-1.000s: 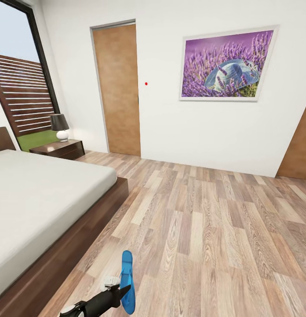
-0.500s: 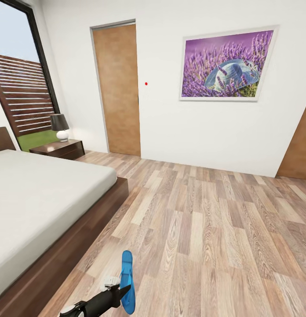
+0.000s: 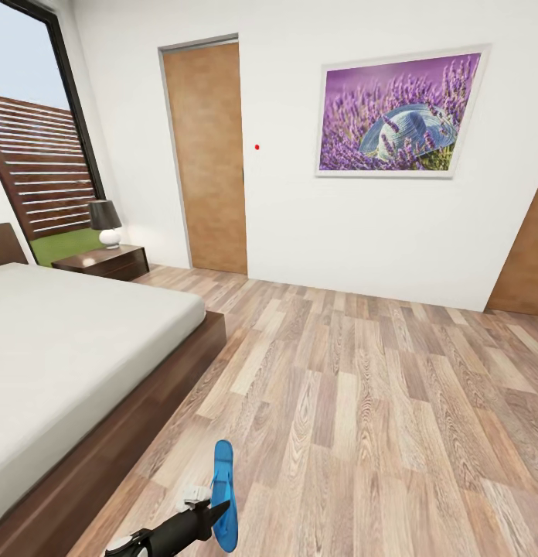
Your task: In the bedroom, move the book from the bed onto either nightstand, and place the two sandals side by side next to the bed.
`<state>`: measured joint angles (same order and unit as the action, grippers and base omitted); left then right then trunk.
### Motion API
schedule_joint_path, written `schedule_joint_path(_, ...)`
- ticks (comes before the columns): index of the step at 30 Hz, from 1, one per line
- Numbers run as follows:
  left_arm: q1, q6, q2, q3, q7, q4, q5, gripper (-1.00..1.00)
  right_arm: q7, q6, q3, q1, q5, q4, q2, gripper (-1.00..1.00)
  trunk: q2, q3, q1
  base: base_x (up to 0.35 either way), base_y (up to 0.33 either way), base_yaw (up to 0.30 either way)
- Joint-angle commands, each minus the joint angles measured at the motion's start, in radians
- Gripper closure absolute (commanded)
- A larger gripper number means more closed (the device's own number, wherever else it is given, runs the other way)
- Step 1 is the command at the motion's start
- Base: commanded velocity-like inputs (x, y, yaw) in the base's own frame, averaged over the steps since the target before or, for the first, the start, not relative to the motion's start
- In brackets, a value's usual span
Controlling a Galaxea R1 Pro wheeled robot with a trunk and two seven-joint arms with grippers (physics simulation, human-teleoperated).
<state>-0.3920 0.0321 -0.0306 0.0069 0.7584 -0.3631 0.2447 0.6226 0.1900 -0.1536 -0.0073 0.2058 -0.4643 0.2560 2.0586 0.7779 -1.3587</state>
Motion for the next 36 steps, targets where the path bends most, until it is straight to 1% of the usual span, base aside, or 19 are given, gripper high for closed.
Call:
schedule_joint_path(1,-0.001,0.003,0.0,0.001,0.004,0.001,0.001,1.0,-0.001,0.006,0.002,0.0,0.01,-0.001,0.0,-1.0,0.0,0.001,0.0,0.0,0.0,0.0)
schedule_joint_path(4,-0.001,0.003,0.0,0.001,0.004,0.001,0.001,1.0,-0.02,0.005,0.006,0.0,0.01,-0.003,-0.001,-1.0,0.0,0.001,0.0,0.0,0.0,0.0)
schedule_joint_path(5,-0.001,0.003,0.0,0.001,0.004,0.001,0.001,1.0,-0.054,0.004,0.008,0.0,0.01,-0.005,-0.001,-1.0,0.0,0.001,0.0,0.0,0.0,0.0)
schedule_joint_path(7,-0.001,0.003,0.0,0.001,0.004,0.001,0.001,1.0,-0.202,0.004,0.01,0.0,0.011,-0.016,-0.001,-1.0,0.0,0.001,0.0,0.0,0.0,0.0)
schedule_joint_path(8,-0.001,0.003,0.0,0.001,0.004,0.001,0.001,1.0,-0.362,0.0,0.01,0.0,0.011,-0.022,0.0,-1.0,0.0,0.001,0.0,0.0,0.0,0.0)
schedule_joint_path(9,-0.001,0.003,0.0,0.001,0.004,0.001,0.001,1.0,-0.418,-0.002,0.009,0.0,0.011,-0.024,0.0,-1.0,0.0,0.001,0.0,0.0,0.0,0.0)
schedule_joint_path(10,-0.001,0.003,0.0,0.001,0.004,0.001,0.001,1.0,-0.528,-0.006,0.009,0.0,0.012,-0.026,0.0,-1.0,0.0,0.001,0.0,0.0,0.0,0.0)
schedule_joint_path(11,-0.001,0.003,0.0,0.001,0.004,0.001,0.001,1.0,-0.579,-0.008,0.009,0.0,0.012,-0.027,0.001,-1.0,0.0,0.001,0.0,0.0,0.0,0.0)
schedule_joint_path(12,-0.001,0.003,0.0,0.001,0.004,0.001,0.001,1.0,-0.71,-0.012,0.008,0.0,0.012,-0.029,0.002,-1.0,0.0,0.001,0.0,0.0,0.0,0.0)
schedule_joint_path(14,-0.001,0.003,0.0,0.001,0.004,0.001,0.001,1.0,-0.809,-0.014,0.007,0.0,0.012,-0.03,0.003,-1.0,0.0,0.001,0.0,0.0,0.0,0.0)
schedule_joint_path(15,-0.001,0.003,-0.001,0.002,0.004,0.001,0.001,1.0,-0.879,-0.015,0.006,0.0,0.012,-0.032,0.004,-1.0,0.0,0.001,0.0,0.0,0.0,0.0)
schedule_joint_path(18,-0.001,0.003,-0.002,0.002,0.004,0.001,0.001,1.0,-0.984,-0.038,0.005,0.0,0.012,-0.065,0.008,-1.0,0.0,0.001,0.0,0.0,0.0,0.0)
schedule_joint_path(20,-0.001,0.003,-0.003,0.002,0.004,0.001,0.001,1.0,-1.007,-0.072,0.005,0.0,0.013,-0.092,0.01,-1.0,0.0,0.001,0.0,0.0,0.0,0.0)
schedule_joint_path(22,-0.001,0.003,-0.004,0.002,0.004,0.001,0.001,1.0,-1.033,-0.214,0.005,0.0,0.011,-0.172,0.013,-1.0,0.0,0.001,0.0,0.0,0.0,0.0)
schedule_joint_path(23,-0.001,0.003,-0.004,0.002,0.004,0.001,0.001,1.0,-1.037,-0.254,0.005,0.0,0.011,-0.195,0.014,-1.0,0.0,0.001,0.0,0.0,0.0,0.0)
schedule_joint_path(25,-0.001,0.003,-0.005,0.002,0.004,0.001,0.001,1.0,-1.045,-0.401,0.005,0.0,0.009,-0.296,0.014,-1.0,0.0,0.001,0.0,0.0,0.0,0.0)
schedule_joint_path(32,-0.001,0.003,-0.009,0.003,0.004,-0.002,0.001,1.0,-1.049,-0.593,0.004,0.0,0.007,-0.505,0.015,-1.0,0.0,0.001,0.0,0.0,0.0,0.0)
schedule_joint_path(34,-0.002,-0.001,-0.011,0.005,0.003,-0.021,0.001,1.0,-1.048,-0.696,0.003,-0.001,0.005,-0.561,0.015,-1.0,0.0,0.001,0.0,0.0,0.0,0.0)
schedule_joint_path(36,-0.002,-0.037,-0.012,0.005,0.002,-0.077,0.002,1.0,-1.047,-0.801,0.003,-0.003,0.003,-0.604,0.014,-1.0,0.0,0.001,0.0,0.0,0.0,0.0)
